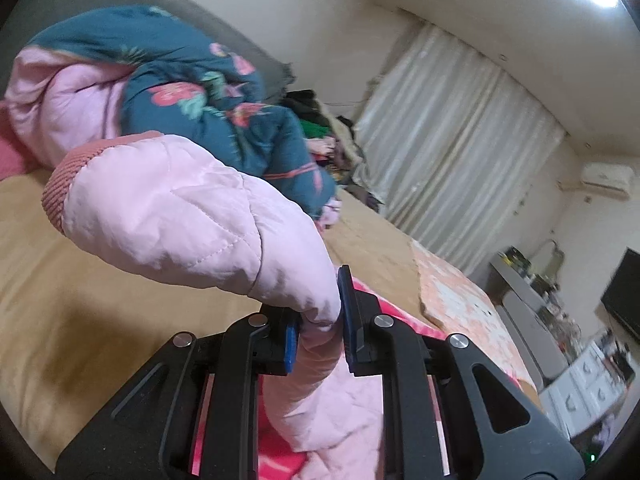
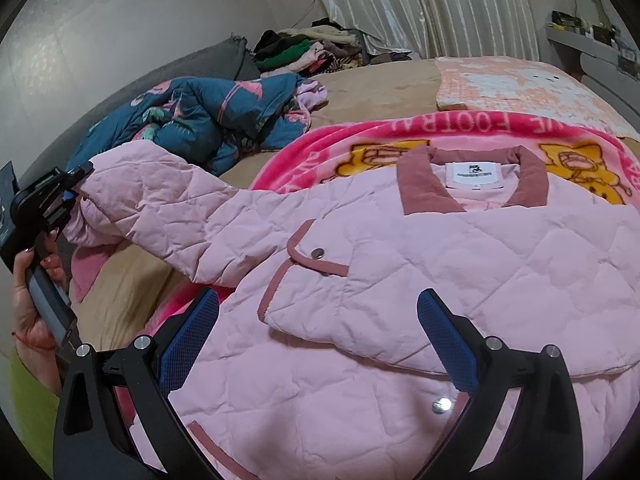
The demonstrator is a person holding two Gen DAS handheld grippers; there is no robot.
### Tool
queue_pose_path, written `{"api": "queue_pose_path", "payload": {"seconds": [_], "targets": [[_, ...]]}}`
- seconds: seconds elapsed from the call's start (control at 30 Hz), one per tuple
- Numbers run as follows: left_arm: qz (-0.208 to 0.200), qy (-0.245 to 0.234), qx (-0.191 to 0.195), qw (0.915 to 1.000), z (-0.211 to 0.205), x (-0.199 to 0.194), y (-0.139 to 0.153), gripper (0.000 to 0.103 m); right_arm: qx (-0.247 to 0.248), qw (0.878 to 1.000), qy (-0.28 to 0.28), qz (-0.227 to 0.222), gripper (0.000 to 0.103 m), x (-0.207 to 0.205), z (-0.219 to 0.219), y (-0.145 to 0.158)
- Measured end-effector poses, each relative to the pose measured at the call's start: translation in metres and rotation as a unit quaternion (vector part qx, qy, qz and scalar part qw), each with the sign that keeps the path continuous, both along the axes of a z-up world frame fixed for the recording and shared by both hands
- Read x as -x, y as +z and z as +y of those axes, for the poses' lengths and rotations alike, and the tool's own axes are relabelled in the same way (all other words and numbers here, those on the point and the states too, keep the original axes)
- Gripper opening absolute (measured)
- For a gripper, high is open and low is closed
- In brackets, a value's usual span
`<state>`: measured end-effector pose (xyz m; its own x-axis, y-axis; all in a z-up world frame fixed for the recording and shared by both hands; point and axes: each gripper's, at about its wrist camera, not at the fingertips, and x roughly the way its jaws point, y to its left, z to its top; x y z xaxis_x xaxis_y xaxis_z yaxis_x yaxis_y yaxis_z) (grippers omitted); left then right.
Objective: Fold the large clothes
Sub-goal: 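Lift the held sleeve and fold it over the jacket body with the left tool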
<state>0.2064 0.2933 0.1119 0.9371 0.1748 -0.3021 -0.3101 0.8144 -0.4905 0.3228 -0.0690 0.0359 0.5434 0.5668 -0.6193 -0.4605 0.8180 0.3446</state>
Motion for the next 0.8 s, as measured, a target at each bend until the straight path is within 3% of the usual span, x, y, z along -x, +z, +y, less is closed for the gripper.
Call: {"api": "queue_pose_path", "payload": {"seconds": [0.47,0.8], "targets": [[-0.019,-0.102,-0.05,0.9934,-0.073,-0.014,0.013,0.01,-0.027,0.998,-0.046,0.021,0.099,0.003,-0.064,-0.005],[-0.034,-0.179,-0.088,0.9792,-0.127,-0.018,0.009,0.01,-0.048,0.995,-0.086,0.029,0.099,0.005,-0.116,-0.011]]}}
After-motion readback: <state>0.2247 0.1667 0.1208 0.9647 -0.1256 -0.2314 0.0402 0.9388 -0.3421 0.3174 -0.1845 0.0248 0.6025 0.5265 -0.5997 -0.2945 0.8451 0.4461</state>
